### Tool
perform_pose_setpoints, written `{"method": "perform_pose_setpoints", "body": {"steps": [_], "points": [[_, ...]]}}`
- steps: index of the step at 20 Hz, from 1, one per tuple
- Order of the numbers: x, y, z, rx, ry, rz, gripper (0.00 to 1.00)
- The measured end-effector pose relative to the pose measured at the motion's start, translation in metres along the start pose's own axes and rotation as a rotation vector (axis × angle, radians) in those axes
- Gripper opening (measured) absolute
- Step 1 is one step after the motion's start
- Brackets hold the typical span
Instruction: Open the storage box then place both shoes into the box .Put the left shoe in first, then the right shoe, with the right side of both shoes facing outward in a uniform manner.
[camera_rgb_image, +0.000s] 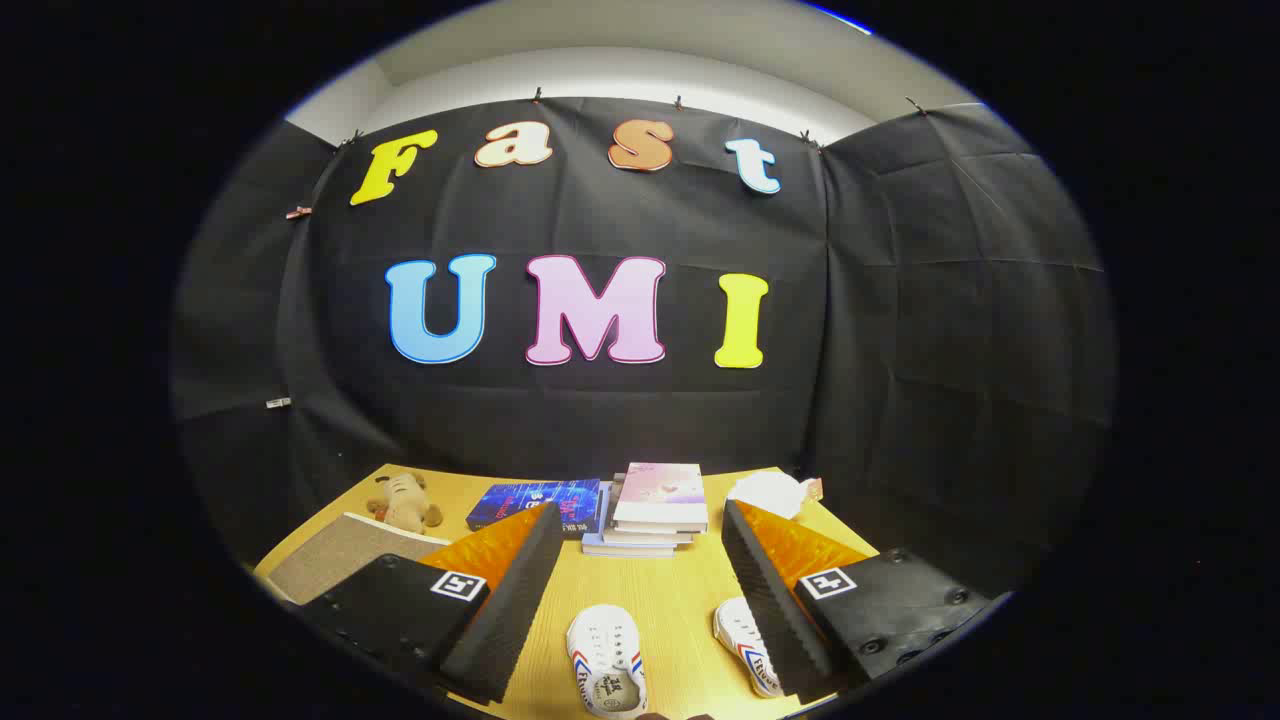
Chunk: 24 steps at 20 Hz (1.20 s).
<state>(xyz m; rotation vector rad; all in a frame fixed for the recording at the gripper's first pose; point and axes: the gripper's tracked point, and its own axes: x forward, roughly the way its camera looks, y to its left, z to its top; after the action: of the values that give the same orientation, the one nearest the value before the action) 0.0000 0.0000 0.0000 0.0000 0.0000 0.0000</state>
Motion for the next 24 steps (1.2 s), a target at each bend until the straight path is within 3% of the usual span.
{"method": "perform_pose_setpoints", "body": {"steps": [19,24], "points": [[0.003,0.012,-0.022,0.031,0.104,0.056,0.98],[0.006,0.032,-0.045,0.100,0.223,0.187,0.98]]}}
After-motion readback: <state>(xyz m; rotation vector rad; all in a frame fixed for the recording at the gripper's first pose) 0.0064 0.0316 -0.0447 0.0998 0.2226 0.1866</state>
